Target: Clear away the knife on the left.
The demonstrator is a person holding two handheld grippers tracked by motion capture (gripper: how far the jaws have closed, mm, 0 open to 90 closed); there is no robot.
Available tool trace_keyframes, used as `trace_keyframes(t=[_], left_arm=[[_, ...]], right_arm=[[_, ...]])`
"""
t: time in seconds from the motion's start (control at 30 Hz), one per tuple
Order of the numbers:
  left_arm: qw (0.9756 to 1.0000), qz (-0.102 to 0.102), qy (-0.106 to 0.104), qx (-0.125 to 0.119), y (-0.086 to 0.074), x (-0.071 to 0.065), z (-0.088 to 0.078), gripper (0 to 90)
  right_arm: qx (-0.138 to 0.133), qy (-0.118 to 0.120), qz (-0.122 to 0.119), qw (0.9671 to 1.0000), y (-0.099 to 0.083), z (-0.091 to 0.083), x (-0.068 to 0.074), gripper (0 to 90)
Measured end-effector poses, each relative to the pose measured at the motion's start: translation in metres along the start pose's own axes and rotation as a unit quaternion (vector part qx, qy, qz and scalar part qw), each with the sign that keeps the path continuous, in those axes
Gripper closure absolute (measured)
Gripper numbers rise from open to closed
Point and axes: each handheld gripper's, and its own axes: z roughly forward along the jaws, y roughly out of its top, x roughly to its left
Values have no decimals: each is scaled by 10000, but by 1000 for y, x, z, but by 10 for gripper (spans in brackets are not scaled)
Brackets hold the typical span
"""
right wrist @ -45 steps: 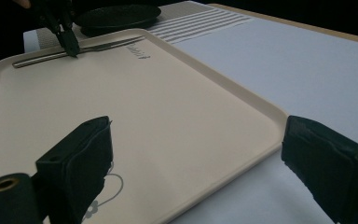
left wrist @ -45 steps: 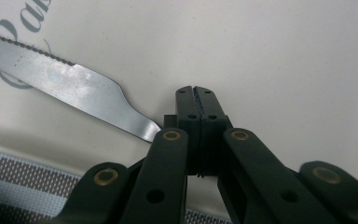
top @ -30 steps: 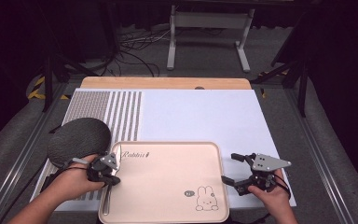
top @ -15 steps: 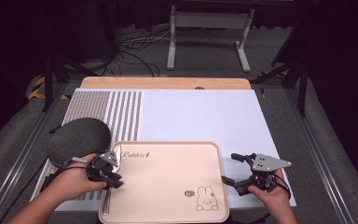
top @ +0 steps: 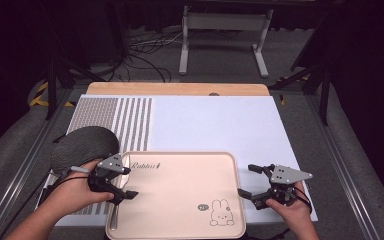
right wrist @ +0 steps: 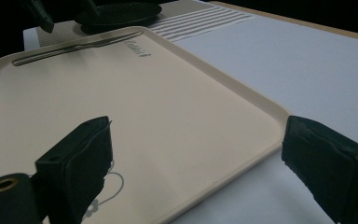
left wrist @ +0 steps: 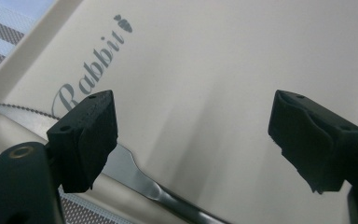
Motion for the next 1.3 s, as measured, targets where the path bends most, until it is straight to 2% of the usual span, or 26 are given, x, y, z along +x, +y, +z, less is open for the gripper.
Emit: trace_keyframes(t=[0.17,0.27,0.33,0.37,0.43,0.5,0.57,0.73,0.77,0.8,0.87,0.93,0.97,1.1,1.13,1.2,1.23,1.27,1.3], left_arm=[[9994,101,55,-322,-1,0,-8,170],[9971,259,82,-714,-5,1,-13,171],[9944,289,132,-1012,-9,2,-19,171],[9944,289,132,-1012,-9,2,-19,172],[9915,322,149,-1254,-13,2,-24,172],[9865,353,166,-1591,-20,3,-30,174],[9856,360,178,-1643,-21,3,-31,177],[9788,369,203,-2007,-33,3,-37,175],[9764,386,198,-2117,-37,3,-39,174],[9764,386,198,-2117,-37,3,-39,171],[9732,376,225,-2258,-43,2,-41,167],[9712,333,233,-2349,-50,2,-43,163],[9695,312,258,-2418,-53,3,-44,164],[9585,168,271,-2834,-65,5,-47,168],[9569,168,287,-2884,-68,5,-47,167],[9559,202,376,-2904,-74,7,-48,169],[9528,191,415,-3001,-78,7,-48,170],[9479,123,395,-3158,-81,8,-49,170],[9442,54,363,-3273,-84,9,-48,170]], right_arm=[[-13,-10,6,10000,0,-1,0,97],[-11,-7,2,10000,0,-1,0,96],[-19,5,4,10000,0,0,0,96],[-16,-3,-1,10000,0,0,0,96],[-16,-10,5,10000,0,0,0,96],[-18,-27,13,10000,0,-1,0,95],[-24,-28,11,10000,0,-1,0,94],[-36,-49,7,10000,1,-1,0,93],[-43,-53,12,10000,1,-1,0,93],[-47,-55,12,10000,1,-1,0,92],[-56,-55,15,10000,1,-1,0,92],[-86,-71,27,9999,1,-2,0,91],[-95,-76,29,9999,1,-2,0,91],[-104,-87,35,9999,1,-2,-1,88],[-108,-98,30,9999,1,-2,-1,88],[-108,-136,38,9998,1,-3,-1,87],[-123,-153,43,9998,1,-3,-1,87],[-136,-176,51,9997,0,-3,-1,85],[-142,-208,56,9997,0,-4,-2,83]])
